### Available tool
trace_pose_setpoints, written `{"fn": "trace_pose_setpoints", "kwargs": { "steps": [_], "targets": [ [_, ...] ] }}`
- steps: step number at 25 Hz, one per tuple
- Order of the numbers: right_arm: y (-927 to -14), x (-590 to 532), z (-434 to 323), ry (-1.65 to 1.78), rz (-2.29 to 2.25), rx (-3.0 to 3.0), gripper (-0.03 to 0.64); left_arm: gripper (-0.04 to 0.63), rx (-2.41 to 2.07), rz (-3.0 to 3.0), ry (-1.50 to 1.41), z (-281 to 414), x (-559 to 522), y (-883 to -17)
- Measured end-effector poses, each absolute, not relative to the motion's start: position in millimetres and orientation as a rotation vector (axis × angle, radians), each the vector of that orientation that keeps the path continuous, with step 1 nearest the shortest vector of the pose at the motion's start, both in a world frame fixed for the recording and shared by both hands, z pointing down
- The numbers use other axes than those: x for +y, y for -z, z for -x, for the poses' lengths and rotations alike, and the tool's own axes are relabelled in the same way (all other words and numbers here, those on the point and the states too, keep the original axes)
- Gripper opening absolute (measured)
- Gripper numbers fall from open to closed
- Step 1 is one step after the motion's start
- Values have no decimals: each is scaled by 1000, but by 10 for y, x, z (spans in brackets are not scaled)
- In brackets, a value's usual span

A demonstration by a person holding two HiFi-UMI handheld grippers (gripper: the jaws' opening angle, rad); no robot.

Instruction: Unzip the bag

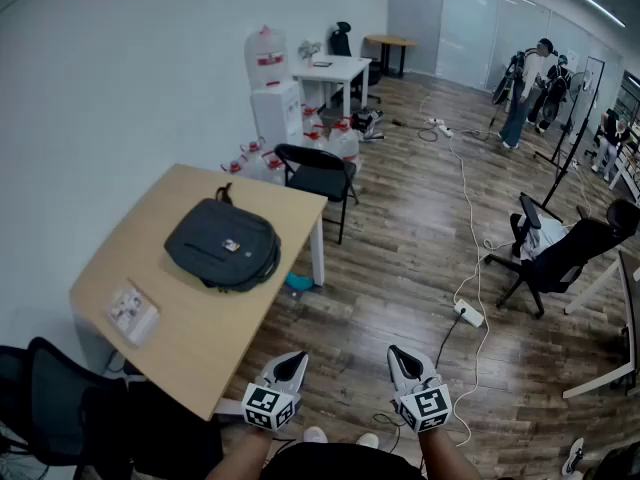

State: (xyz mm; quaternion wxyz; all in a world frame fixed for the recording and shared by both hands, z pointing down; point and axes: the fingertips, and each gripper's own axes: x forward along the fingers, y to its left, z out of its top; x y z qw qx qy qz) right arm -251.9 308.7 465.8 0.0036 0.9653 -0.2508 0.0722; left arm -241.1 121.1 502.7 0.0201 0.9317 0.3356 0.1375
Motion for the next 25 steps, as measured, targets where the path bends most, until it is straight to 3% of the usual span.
{"fn": "trace_pose_setpoints", "kwargs": {
  "steps": [19, 25],
  "targets": [
    [-4768, 2385, 2276, -287, -3033, -874, 3, 20, 983, -2890, -473, 2241, 568, -5220],
    [-4817, 2287, 1862, -284, -2991, -960, 3, 20, 896, -2893, -511, 1935, 455, -5347]
  ]
}}
